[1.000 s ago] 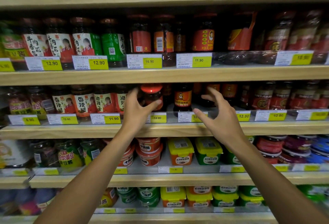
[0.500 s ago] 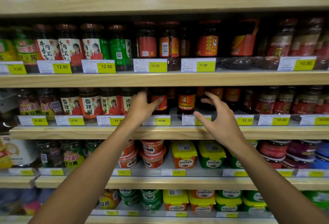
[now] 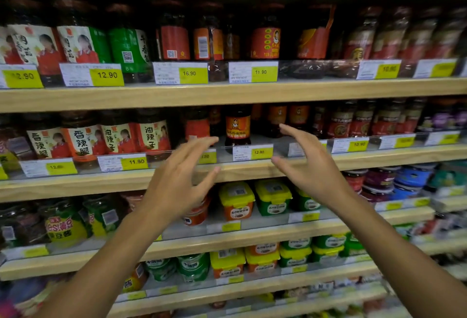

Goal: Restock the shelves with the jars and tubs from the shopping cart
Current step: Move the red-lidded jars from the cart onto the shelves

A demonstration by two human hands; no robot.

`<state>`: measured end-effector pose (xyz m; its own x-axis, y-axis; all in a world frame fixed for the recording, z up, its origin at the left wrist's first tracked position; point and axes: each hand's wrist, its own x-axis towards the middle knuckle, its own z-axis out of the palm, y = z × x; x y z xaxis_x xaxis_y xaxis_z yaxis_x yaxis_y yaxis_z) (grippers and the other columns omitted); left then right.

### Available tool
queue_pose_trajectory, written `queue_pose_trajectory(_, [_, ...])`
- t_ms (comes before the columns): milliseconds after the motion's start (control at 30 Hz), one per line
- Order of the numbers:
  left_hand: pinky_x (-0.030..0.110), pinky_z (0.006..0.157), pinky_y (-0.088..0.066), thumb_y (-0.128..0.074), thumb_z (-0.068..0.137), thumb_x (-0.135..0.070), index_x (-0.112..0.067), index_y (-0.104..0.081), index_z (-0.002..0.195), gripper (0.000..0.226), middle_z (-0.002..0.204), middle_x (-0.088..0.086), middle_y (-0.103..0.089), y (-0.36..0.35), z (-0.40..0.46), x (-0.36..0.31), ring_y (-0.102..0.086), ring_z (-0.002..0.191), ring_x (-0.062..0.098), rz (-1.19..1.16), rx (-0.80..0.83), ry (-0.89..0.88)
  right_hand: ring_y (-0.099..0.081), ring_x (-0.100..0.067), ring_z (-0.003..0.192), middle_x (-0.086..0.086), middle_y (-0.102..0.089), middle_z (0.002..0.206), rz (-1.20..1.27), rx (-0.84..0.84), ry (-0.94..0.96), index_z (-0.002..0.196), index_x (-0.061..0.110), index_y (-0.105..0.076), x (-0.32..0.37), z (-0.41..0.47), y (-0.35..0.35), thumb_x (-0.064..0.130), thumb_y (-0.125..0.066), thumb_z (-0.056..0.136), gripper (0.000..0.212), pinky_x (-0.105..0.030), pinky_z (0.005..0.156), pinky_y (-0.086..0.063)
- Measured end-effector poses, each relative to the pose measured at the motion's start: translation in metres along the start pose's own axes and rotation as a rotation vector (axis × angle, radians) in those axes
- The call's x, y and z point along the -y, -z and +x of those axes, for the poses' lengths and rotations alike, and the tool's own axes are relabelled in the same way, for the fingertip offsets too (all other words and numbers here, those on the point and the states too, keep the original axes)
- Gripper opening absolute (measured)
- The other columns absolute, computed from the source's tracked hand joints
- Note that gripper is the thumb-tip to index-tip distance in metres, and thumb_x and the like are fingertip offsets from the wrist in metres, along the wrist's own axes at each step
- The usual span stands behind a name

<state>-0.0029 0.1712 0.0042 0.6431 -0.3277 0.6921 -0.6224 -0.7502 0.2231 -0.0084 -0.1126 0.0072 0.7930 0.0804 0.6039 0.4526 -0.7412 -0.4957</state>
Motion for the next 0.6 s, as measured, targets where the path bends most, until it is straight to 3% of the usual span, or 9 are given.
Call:
queue_pose_trajectory(133, [0.028, 0.106, -0.043, -0.046, 0.096, -0.053, -0.028, -0.048, 0.144, 0.054, 0.146, -0.01, -0.051, -0.031, 0.011, -0.023, -0.046, 0.135, 0.009, -0.035, 0.135, -0.168, -0.027, -0.005, 0.148, 0.017, -0.038, 0.155, -0.134, 0.063, -0.012, 0.154, 0.034, -0.036, -0.009, -0.034, 0.023, 0.044, -0.065, 0.096, 0.066, -0.026, 0.118, -0.027])
queue_pose_trajectory(267, [0.038, 0.111, -0.042, -0.044, 0.096, -0.057, -0.028, -0.046, 0.145, 0.058, 0.148, -0.01, -0.047, -0.067, 0.026, -0.049, -0.045, 0.137, 0.013, -0.046, 0.281, -0.292, -0.027, -0.009, 0.15, 0.014, -0.036, 0.158, -0.221, 0.115, -0.066, 0.155, 0.033, -0.035, -0.028, -0.072, 0.051, 0.053, -0.061, 0.096, 0.068, -0.036, 0.122, -0.03])
queue_pose_trajectory(433, [0.032, 0.117, -0.028, -0.032, 0.091, -0.07, -0.033, -0.039, 0.149, 0.07, 0.154, -0.012, -0.039, -0.101, 0.03, -0.099, -0.035, 0.142, 0.011, 0.005, 0.422, -0.352, -0.022, -0.008, 0.151, 0.012, -0.029, 0.162, -0.363, 0.168, -0.176, 0.158, 0.032, -0.03, -0.056, -0.121, 0.098, 0.064, -0.05, 0.096, 0.073, -0.021, 0.118, -0.019])
queue_pose_trajectory(600, [0.036, 0.122, -0.022, -0.024, 0.086, -0.079, -0.037, -0.036, 0.15, 0.078, 0.157, -0.014, -0.031, -0.131, 0.035, -0.164, -0.026, 0.145, 0.01, 0.015, 0.524, -0.361, -0.018, -0.013, 0.154, 0.013, -0.024, 0.165, -0.46, 0.197, -0.265, 0.158, 0.04, -0.026, -0.087, -0.169, 0.152, 0.079, -0.03, 0.094, 0.075, -0.044, 0.125, -0.023])
